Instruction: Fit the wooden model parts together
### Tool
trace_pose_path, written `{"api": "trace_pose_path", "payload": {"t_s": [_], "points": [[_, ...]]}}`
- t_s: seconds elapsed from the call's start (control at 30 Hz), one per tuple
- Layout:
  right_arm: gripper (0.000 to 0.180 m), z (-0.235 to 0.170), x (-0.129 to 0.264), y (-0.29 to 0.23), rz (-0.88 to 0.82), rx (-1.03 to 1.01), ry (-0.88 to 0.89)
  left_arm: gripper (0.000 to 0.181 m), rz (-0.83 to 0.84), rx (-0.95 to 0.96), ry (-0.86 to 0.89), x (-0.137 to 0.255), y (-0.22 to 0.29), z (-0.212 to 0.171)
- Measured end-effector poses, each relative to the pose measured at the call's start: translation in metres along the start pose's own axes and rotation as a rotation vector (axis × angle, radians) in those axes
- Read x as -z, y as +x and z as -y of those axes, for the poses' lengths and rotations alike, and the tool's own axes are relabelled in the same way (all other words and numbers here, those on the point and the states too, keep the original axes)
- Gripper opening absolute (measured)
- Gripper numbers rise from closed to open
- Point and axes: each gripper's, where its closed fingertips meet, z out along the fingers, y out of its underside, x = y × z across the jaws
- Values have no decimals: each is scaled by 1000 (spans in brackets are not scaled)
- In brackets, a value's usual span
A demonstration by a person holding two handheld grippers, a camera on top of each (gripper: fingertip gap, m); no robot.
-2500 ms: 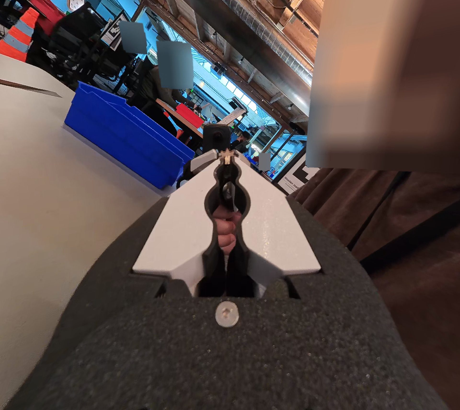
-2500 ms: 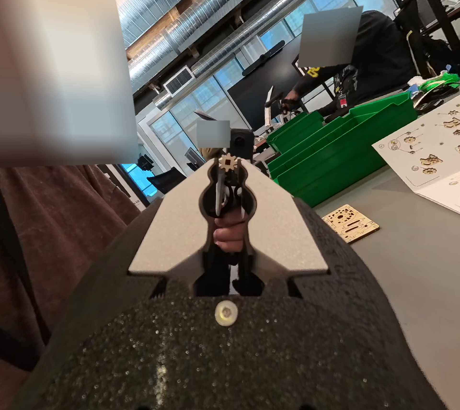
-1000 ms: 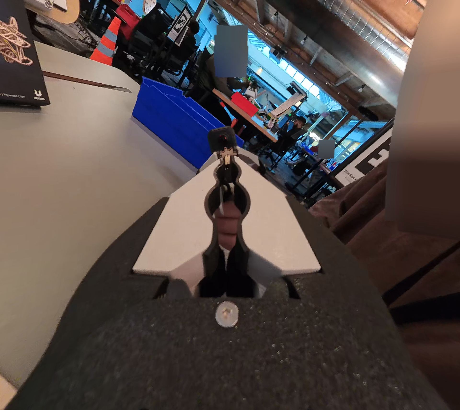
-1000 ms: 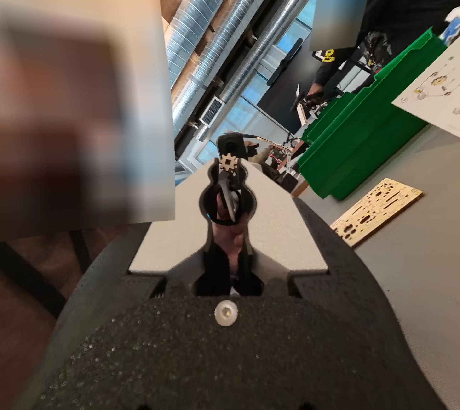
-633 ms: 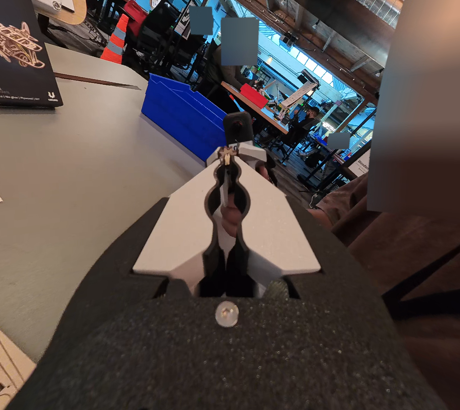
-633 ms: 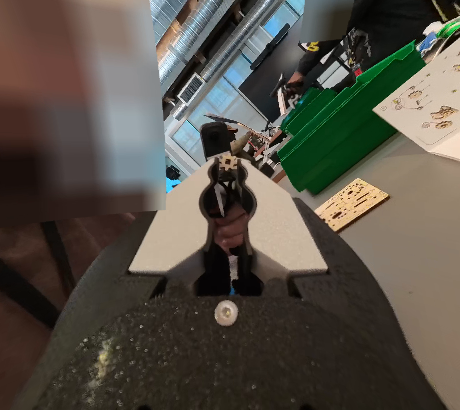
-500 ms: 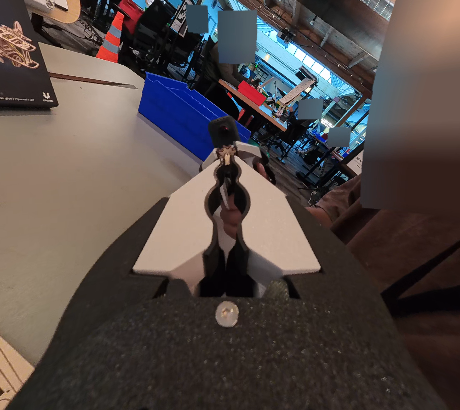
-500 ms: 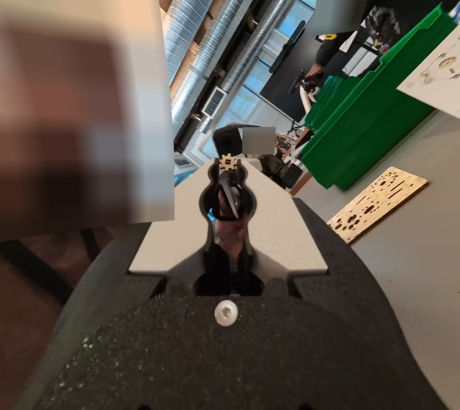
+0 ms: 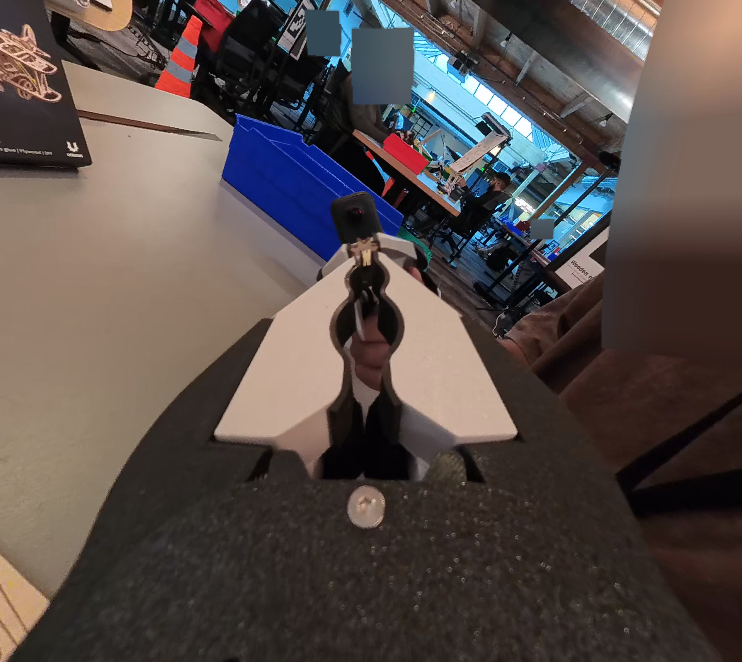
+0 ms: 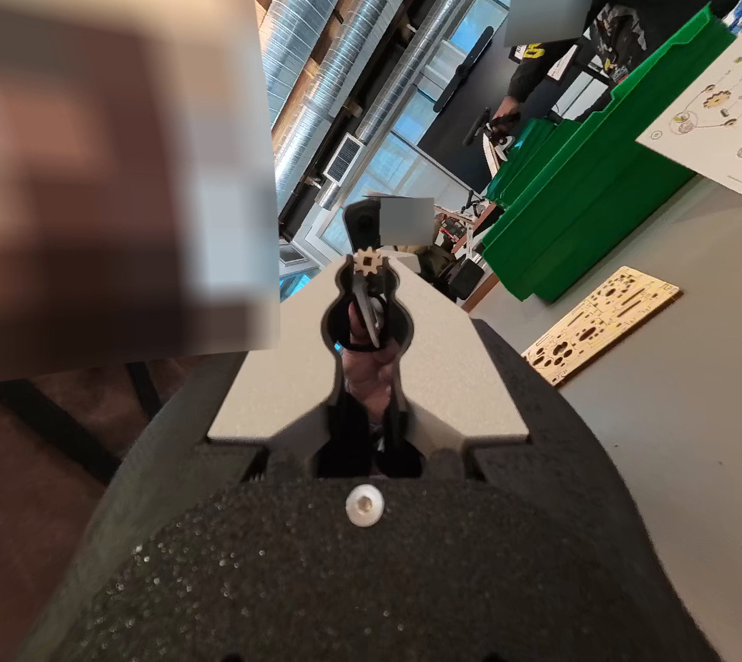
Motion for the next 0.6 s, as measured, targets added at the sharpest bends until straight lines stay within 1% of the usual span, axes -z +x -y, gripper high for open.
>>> {"api": "trace_pose_path", "payload": {"t_s": [0.03, 0.27, 0.43, 0.53, 0.6], "points": [[13, 0, 0, 0, -4, 6, -1, 1, -1, 5, 1, 0, 0, 0], [13, -1, -1, 1, -17, 12, -9, 1, 8, -3, -2, 1, -2, -1], [13, -2, 1, 4, -73, 121, -39, 0, -5, 66, 11, 0, -3, -4], [13, -4, 2, 9, -99, 77, -57, 1, 28, 27, -10, 0, -7, -8], [13, -5, 2, 11, -91, -6, -50, 0, 47, -12, -27, 1, -9, -9]]}}
